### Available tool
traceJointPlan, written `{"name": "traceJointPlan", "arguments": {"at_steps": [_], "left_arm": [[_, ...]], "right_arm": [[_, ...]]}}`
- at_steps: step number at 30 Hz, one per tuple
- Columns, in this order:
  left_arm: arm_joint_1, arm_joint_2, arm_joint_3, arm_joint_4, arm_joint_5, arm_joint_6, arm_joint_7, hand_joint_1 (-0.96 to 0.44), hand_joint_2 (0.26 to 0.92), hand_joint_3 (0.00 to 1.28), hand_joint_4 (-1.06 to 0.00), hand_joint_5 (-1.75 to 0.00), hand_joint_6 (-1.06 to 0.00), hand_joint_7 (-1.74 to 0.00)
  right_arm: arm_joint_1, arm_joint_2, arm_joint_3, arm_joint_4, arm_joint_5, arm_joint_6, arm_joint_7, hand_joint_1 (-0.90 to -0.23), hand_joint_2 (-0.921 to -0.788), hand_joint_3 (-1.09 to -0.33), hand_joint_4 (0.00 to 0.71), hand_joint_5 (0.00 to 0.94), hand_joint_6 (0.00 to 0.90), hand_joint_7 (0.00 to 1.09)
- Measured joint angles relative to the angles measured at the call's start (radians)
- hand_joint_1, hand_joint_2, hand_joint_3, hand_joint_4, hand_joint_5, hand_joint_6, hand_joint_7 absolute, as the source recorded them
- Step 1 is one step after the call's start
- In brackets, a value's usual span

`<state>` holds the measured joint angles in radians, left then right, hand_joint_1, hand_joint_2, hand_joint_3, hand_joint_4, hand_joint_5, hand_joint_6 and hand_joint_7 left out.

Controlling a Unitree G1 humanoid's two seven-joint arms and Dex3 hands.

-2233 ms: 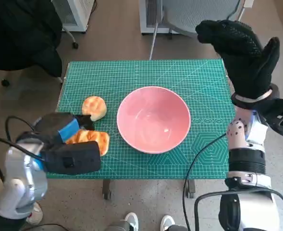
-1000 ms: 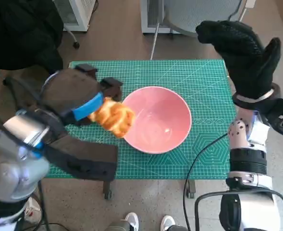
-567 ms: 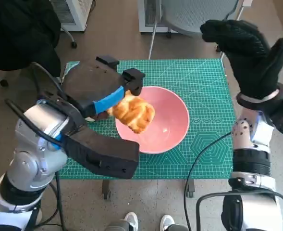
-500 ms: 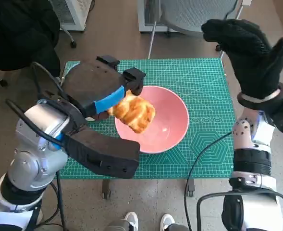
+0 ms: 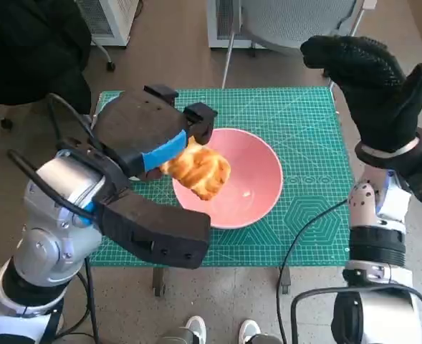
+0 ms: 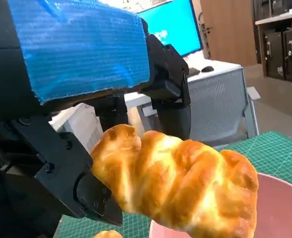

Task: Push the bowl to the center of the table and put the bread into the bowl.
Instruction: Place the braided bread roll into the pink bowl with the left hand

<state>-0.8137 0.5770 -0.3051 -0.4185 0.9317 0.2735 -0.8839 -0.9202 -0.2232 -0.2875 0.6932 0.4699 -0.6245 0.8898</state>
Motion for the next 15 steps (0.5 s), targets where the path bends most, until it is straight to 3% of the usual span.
{"name": "traceJointPlan", "arguments": {"at_steps": [15], "left_arm": [[0.0,-0.008,0.006,-0.013,0.006,0.001,-0.014,0.0,0.921,0.21,-0.58,-1.34,-0.43,-1.3]], "right_arm": [[0.014,0.0,0.001,-0.03,0.0,0.012,-0.008,-0.736,-0.921,-0.744,0.192,0.0,0.257,0.0]]}}
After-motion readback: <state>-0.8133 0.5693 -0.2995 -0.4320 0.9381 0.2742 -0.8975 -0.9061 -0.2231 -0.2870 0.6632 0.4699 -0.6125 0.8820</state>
